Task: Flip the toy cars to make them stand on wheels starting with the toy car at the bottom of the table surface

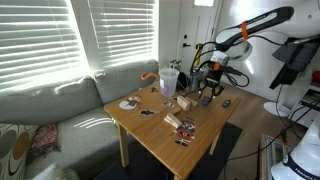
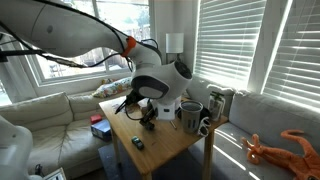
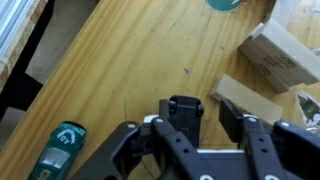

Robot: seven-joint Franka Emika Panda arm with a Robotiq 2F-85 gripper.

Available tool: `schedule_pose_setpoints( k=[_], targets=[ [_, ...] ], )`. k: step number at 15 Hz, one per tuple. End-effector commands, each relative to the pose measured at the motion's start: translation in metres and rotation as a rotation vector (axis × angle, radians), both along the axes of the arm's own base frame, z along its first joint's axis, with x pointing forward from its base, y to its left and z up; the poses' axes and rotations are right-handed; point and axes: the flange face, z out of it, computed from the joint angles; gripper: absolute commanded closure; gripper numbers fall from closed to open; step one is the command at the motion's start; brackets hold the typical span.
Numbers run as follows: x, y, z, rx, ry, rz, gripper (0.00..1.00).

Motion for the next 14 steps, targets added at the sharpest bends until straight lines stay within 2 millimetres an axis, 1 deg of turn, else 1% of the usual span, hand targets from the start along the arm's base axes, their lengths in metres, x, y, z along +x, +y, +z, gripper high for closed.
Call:
schedule_pose_setpoints(
  k=[1,2,3,4,5,8,9,10,13,14],
  targets=[
    [0.0019,0.0041,-0.0016,-0.001,0.015,-0.025,0.74],
    [0.0021,0.0042,-0.0025,-0.001,0.018,-0.027,0.5],
    [0.0024,0.0045,-0.0037,-0.003,0.023,-0.028,0.35],
    [0.0027,0.0047,-0.0045,-0.003,0.027,-0.03,0.34],
    [0.0029,0.0046,-0.0055,-0.004,0.031,-0.033,0.28],
    [0.0033,0.0039,-0.0072,-0.004,0.04,-0.038,0.07],
    [0.0036,0.0038,-0.0073,-0.003,0.042,-0.039,0.02],
    [0.0046,0.0036,-0.0065,0.001,0.036,-0.041,0.0],
    [0.007,0.0042,-0.0066,0.002,0.029,-0.049,0.0],
    [0.0077,0.0048,-0.0076,0.001,0.032,-0.047,0.22]
  ],
)
